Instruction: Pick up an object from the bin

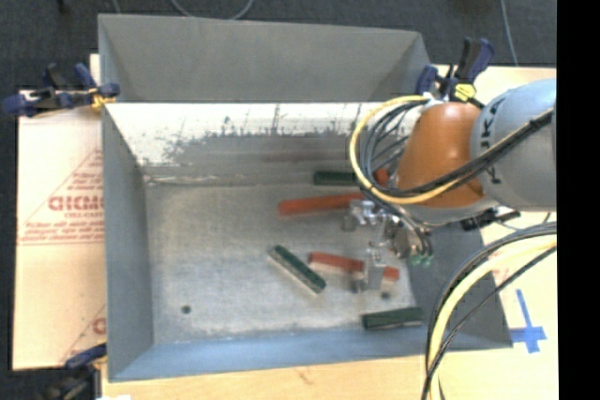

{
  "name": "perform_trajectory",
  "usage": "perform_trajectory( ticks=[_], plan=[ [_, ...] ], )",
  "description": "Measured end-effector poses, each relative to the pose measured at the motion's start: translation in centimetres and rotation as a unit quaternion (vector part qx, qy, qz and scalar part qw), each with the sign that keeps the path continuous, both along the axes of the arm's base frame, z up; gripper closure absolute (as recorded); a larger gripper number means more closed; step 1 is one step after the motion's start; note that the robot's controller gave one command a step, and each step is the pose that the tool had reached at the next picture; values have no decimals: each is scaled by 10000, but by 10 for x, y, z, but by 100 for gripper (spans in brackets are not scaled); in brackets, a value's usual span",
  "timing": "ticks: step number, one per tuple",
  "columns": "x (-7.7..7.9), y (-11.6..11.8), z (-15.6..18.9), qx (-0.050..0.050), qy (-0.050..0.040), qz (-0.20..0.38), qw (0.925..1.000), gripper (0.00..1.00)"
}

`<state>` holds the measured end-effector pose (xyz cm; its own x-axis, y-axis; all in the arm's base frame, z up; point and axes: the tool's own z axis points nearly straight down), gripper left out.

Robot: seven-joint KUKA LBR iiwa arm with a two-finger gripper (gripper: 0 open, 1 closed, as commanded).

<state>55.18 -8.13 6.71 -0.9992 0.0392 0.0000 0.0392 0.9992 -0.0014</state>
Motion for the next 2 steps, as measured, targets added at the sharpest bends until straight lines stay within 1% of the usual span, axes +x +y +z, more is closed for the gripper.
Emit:
perform_trajectory(
  ticks=[1, 2],
  plan=[
    [2, 1, 5, -6, -32, 27, 10000, 100],
    [-23, -15, 184, -5, -59, -125, 9999, 100]
  ],
)
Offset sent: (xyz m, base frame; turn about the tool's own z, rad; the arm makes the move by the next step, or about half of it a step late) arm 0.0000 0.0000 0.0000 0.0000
